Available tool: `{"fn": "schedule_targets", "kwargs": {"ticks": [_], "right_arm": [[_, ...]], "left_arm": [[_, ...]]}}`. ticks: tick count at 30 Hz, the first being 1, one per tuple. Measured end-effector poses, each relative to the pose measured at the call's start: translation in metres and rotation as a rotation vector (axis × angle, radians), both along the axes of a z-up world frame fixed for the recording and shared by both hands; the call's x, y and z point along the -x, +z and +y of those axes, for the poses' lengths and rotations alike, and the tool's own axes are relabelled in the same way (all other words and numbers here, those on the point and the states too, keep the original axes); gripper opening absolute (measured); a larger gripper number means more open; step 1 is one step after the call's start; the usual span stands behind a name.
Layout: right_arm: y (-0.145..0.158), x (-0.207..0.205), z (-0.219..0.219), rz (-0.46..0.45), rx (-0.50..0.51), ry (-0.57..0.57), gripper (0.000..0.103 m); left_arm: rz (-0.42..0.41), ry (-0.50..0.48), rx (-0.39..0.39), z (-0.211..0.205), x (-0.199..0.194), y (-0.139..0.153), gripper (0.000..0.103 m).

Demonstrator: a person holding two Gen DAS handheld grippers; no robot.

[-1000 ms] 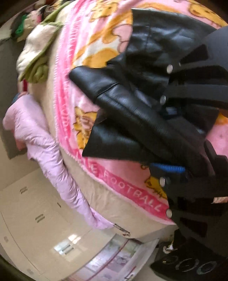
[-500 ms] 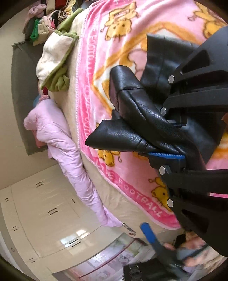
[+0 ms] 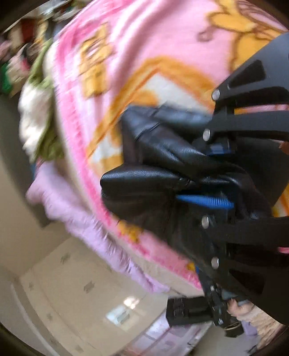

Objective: Fold large clothes

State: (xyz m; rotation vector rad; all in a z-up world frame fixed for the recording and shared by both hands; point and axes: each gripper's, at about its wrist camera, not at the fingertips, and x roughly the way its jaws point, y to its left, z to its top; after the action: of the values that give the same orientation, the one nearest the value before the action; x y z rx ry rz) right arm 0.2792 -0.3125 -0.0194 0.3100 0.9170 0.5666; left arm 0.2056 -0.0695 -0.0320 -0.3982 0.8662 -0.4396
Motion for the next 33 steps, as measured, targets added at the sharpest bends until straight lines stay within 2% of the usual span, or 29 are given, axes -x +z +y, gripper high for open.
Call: {"fn": "schedule_targets", "kwargs": {"ticks": [2,3,5,8,9,10,11,12,15,16,18,22,24,25,26,28,30,32,33], "right_arm": [[-0.007,-0.001,-0.005,0.037,-0.027,-0.012,0.058],[-0.008,-0.001,-0.006,0.044,-0.051,-0.02,0.062],[-0.005,-0.004,-0.001,0.056,-0.075,-0.035,0.077],[0.003,-0.009,0.019,0.045,-0.014,-0.077,0.079],[0.008,-0.01,0.031,0.018,0.039,-0.084,0.073],[0.013,-0.011,0.038,-0.013,0.107,-0.09,0.037],[0.02,-0.009,0.044,-0.052,0.129,-0.085,0.026],[0.028,-0.008,0.046,-0.091,0.112,-0.076,0.021],[0.046,-0.004,0.049,-0.202,0.113,-0.067,0.019],[0.041,-0.007,0.046,-0.197,0.126,-0.076,0.019],[0.016,-0.017,0.031,-0.12,0.124,-0.106,0.019],[-0.02,-0.014,-0.009,-0.06,0.031,-0.168,0.02],[-0.029,-0.007,-0.019,-0.056,-0.003,-0.178,0.025],[-0.03,-0.001,-0.022,-0.071,0.011,-0.189,0.033],[-0.03,0.004,-0.026,-0.075,0.011,-0.209,0.045],[-0.028,0.015,-0.032,-0.044,-0.017,-0.249,0.062],[-0.022,0.033,-0.039,-0.055,-0.064,-0.266,0.063],[-0.014,0.051,-0.041,-0.077,-0.102,-0.257,0.075],[-0.01,0.061,-0.041,-0.086,-0.116,-0.257,0.077]], "left_arm": [[0.013,-0.015,-0.004,-0.004,-0.001,-0.007,0.091],[0.011,-0.017,-0.007,-0.006,-0.001,-0.008,0.091],[0.003,-0.015,-0.021,-0.006,-0.001,-0.008,0.091],[-0.013,-0.013,-0.045,-0.008,0.0,-0.004,0.091],[-0.022,-0.018,-0.058,-0.009,0.001,-0.002,0.091],[-0.033,-0.02,-0.074,-0.011,0.002,0.001,0.091],[-0.048,-0.022,-0.095,-0.013,0.005,0.005,0.091],[-0.064,-0.019,-0.108,-0.013,0.006,0.009,0.091],[-0.074,-0.016,-0.098,-0.014,0.003,0.016,0.092],[-0.069,-0.017,-0.114,-0.017,0.001,0.015,0.092],[-0.045,-0.037,-0.143,-0.026,-0.004,0.007,0.092],[-0.012,-0.092,-0.101,-0.037,-0.004,-0.01,0.092],[-0.016,-0.098,-0.112,-0.041,-0.004,-0.014,0.094],[-0.018,-0.099,-0.112,-0.041,-0.004,-0.014,0.094],[-0.017,-0.097,-0.11,-0.04,-0.004,-0.014,0.094],[-0.021,-0.094,-0.109,-0.038,-0.004,-0.012,0.094],[-0.031,-0.095,-0.114,-0.037,-0.004,-0.011,0.094],[-0.041,-0.092,-0.127,-0.038,-0.002,-0.01,0.094],[-0.045,-0.092,-0.132,-0.038,-0.001,-0.01,0.094]]}}
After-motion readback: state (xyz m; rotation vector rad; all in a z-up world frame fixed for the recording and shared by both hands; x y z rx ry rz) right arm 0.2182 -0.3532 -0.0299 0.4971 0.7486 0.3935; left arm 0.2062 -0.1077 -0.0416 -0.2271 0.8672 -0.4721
